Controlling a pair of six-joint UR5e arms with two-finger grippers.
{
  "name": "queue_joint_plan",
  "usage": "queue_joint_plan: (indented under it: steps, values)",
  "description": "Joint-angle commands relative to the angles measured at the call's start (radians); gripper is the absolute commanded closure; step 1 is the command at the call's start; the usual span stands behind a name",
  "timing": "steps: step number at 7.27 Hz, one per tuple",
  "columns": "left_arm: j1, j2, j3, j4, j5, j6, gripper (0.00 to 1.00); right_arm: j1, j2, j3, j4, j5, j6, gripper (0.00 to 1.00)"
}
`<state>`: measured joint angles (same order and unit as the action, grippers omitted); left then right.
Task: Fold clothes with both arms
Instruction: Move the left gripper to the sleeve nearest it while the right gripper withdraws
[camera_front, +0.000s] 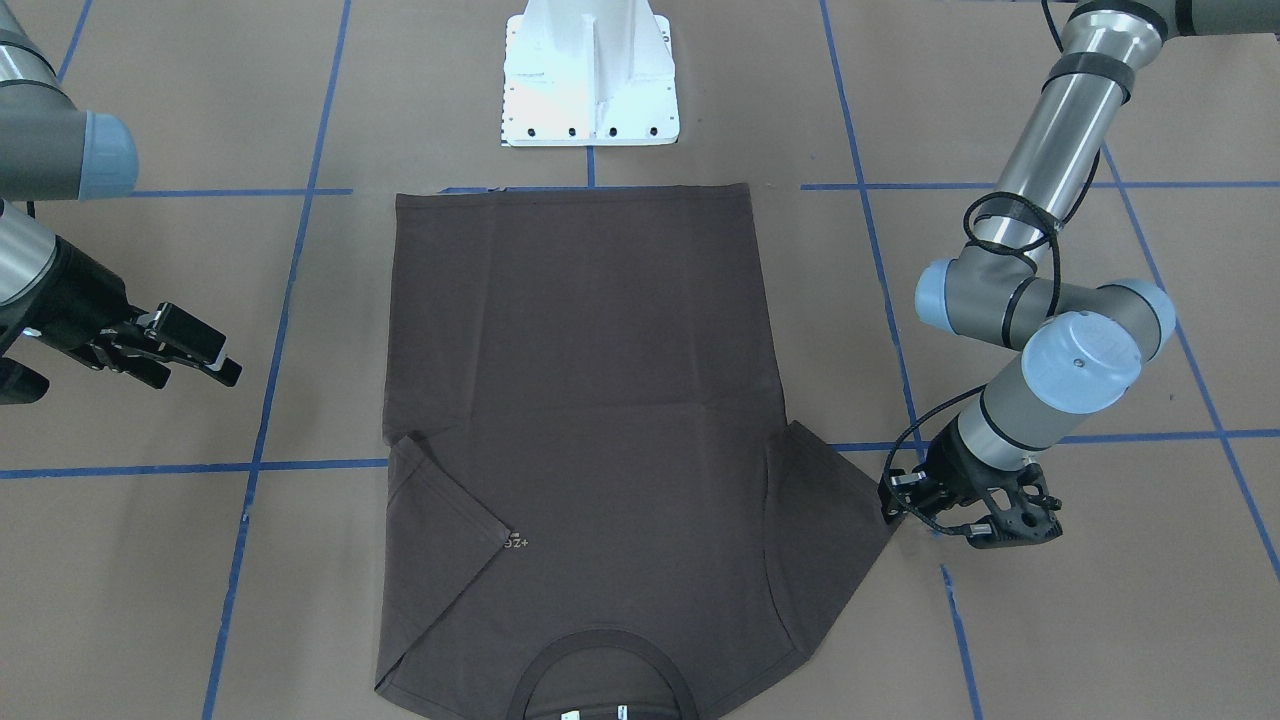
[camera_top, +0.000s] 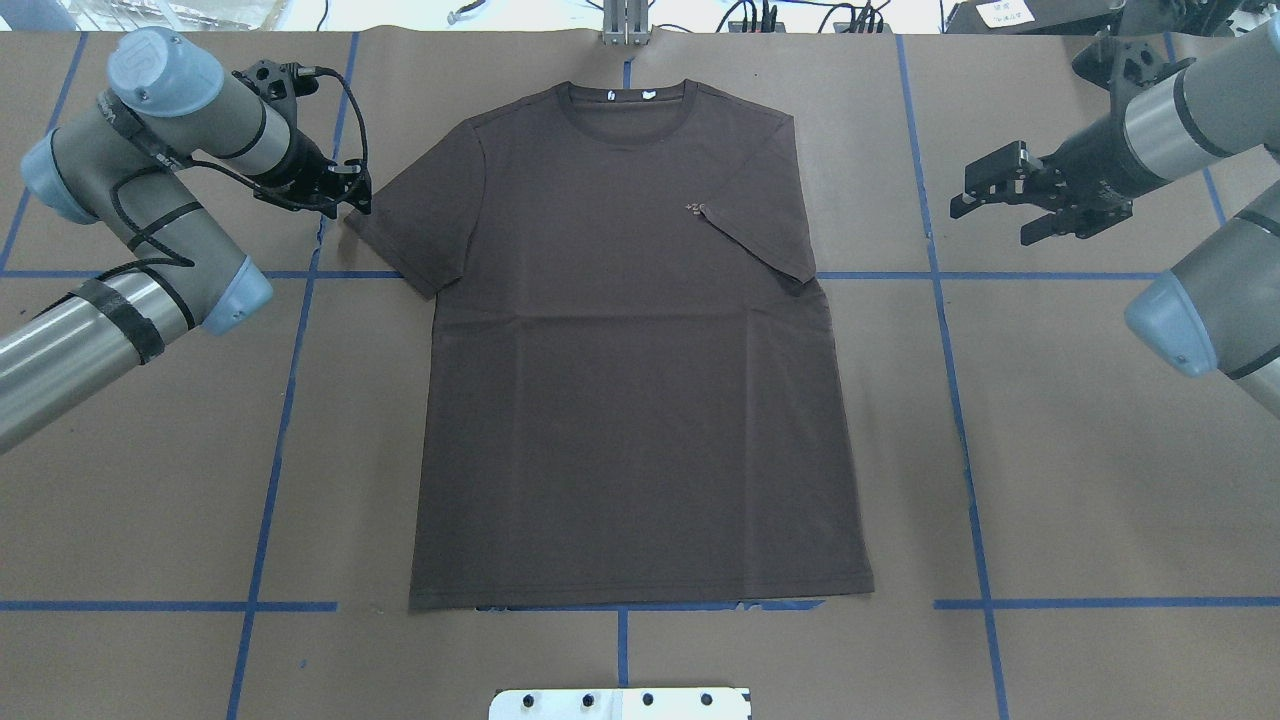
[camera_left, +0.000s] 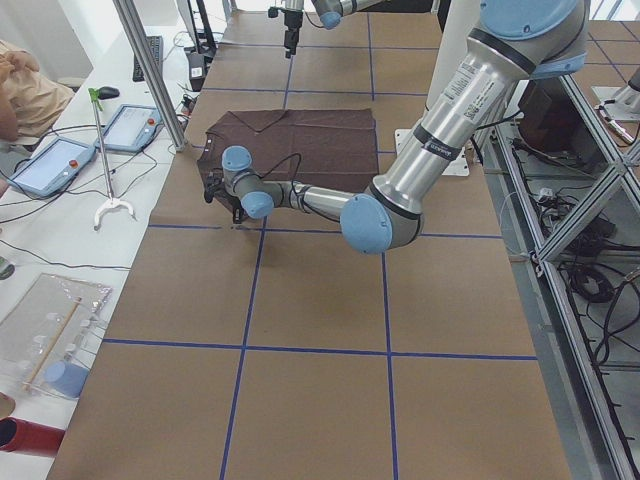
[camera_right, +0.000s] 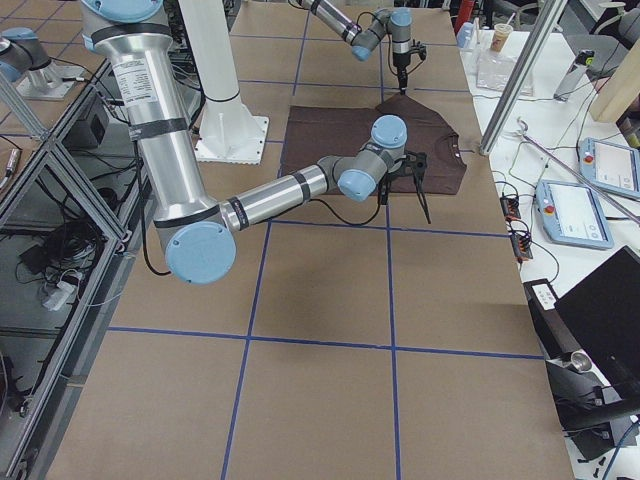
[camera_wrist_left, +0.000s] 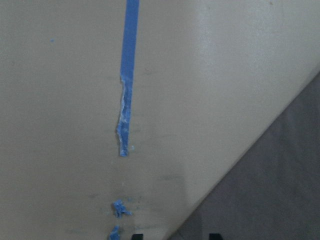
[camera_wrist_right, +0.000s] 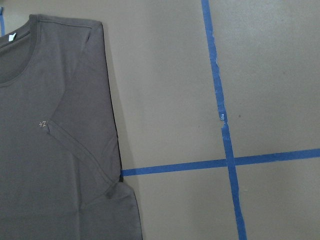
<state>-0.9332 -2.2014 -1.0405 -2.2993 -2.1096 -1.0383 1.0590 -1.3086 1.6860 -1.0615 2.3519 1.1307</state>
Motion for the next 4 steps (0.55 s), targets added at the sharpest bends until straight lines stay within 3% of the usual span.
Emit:
queue_joint_plan:
  steps: [1, 4]
  values:
    - [0.001, -0.001, 0.003, 0.0, 0.0, 0.0, 0.49, -0.001, 0.003, 0.0, 0.0, 0.001, 0.007, 0.0]
    - [0.008, -0.001, 0.003, 0.0, 0.0, 0.0, 0.51, -0.004, 0.012, 0.0, -0.008, 0.003, 0.014, 0.0]
